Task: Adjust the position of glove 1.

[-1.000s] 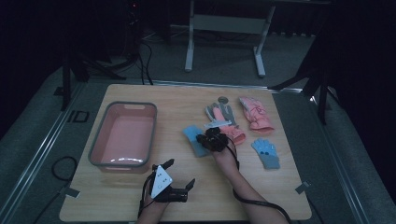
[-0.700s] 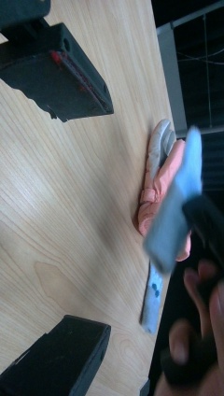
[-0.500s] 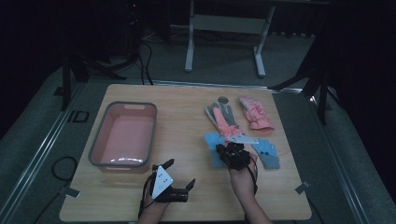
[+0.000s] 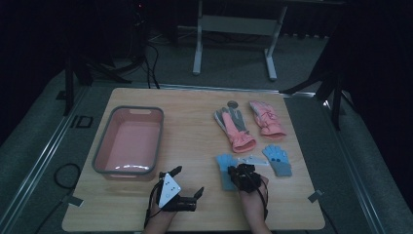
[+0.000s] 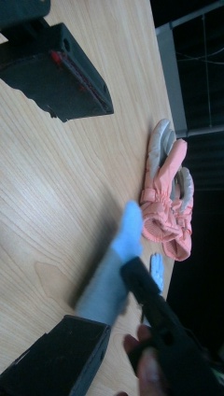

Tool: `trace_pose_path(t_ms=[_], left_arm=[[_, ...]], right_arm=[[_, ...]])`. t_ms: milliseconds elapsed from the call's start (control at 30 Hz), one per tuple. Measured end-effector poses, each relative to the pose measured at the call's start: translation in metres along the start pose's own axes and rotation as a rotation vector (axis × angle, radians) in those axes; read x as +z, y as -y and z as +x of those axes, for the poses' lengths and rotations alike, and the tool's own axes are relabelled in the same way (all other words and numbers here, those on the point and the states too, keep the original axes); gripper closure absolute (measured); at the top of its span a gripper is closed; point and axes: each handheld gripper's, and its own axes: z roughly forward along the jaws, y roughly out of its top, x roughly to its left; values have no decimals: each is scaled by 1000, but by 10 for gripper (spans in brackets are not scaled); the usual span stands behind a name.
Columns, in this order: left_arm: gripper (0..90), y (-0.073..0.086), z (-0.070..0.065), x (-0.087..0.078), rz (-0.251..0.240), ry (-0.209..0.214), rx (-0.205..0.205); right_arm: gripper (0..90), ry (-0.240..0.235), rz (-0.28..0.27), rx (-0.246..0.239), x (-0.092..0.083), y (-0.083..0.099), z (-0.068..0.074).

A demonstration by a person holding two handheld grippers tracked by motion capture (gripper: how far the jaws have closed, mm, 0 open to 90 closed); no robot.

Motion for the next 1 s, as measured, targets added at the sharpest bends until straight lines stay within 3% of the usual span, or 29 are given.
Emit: trace_pose_path(t_ms=[233,467,600,833,900,933,1000], left_arm=[[1,0,0,1,3,7,4],[0,0,0,1,-6,13,-4],[0,0,0,1,-7,14,-6],[0,0,0,1,-7,12,-6],[0,0,0,1,-5,11,-10],[0,0,0,1,-5,11,-11],[1,0,0,1,-6,11,-11]], right_arm=[[832,4,36,2,19,13,-4],[759,19,9,-52,16,12,-1],[706,-16,-26,-100,3,-1,-9],[673,-44,-102,-208,-20,-22,-50],[667,-29,-101,-214,-24,-26,-64],[668,-49,-105,-206,-27,-27,-72],[667,-43,-114,-204,-31,-30,-86]])
